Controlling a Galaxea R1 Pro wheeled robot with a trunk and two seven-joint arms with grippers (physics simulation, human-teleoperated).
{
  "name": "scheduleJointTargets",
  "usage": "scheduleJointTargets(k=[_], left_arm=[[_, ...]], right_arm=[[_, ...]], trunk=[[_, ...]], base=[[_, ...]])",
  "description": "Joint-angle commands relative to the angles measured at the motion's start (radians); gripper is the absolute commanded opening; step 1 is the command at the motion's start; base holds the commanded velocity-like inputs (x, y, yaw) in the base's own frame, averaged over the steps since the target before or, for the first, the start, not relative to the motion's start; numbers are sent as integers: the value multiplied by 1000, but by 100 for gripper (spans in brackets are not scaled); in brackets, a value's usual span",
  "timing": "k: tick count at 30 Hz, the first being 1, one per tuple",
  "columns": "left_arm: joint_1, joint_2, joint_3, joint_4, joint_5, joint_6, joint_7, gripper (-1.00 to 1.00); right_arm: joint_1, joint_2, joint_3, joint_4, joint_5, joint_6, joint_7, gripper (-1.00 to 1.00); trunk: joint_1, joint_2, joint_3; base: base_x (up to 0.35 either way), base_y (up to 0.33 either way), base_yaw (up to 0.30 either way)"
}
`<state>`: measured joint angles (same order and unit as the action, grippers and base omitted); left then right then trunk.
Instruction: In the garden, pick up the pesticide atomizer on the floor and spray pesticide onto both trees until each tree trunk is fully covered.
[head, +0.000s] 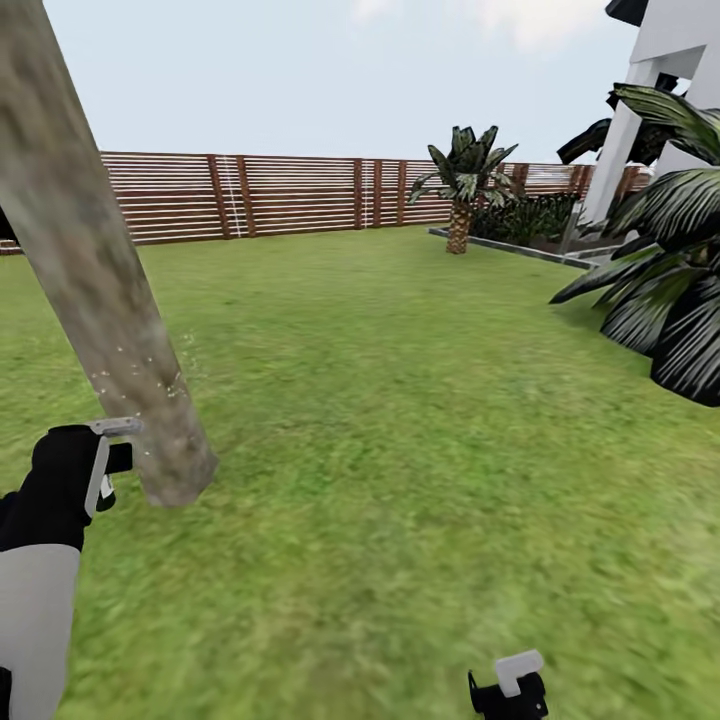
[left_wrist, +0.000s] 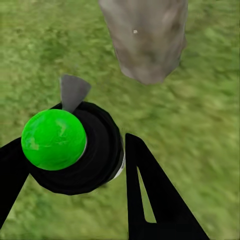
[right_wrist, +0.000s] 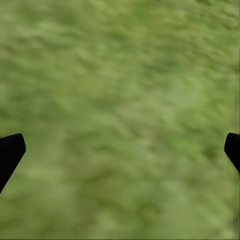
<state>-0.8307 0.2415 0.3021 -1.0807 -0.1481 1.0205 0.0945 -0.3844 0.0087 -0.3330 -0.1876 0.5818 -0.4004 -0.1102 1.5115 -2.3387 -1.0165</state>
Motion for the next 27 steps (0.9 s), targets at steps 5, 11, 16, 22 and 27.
scheduleJointTargets(k=[5, 11, 16, 22, 27], left_arm=[[62, -3, -1, -1, -5, 4, -2, -100], [75, 0, 4, -1, -7, 4, -2, -100], [76, 1, 8, -3, -7, 4, -2, -100], [76, -4, 5, -3, -7, 4, -2, -100], [76, -3, 6, -2, -7, 4, -1, -100]], right_arm=[[-1, 0, -6, 1, 12, -3, -5, 100], [-1, 0, -6, 1, 11, -3, -5, 100], [-1, 0, -6, 1, 10, -3, -5, 100], [-1, 1, -6, 0, 10, -3, -5, 100], [-1, 0, -6, 0, 10, -3, -5, 100]], trunk=[[0, 0, -1], [0, 0, -1], [0, 0, -1], [0, 0, -1], [0, 0, -1]], base=[[244, -181, 6], [40, -265, 0], [60, -260, 78], [230, -183, 262], [244, -174, 247]])
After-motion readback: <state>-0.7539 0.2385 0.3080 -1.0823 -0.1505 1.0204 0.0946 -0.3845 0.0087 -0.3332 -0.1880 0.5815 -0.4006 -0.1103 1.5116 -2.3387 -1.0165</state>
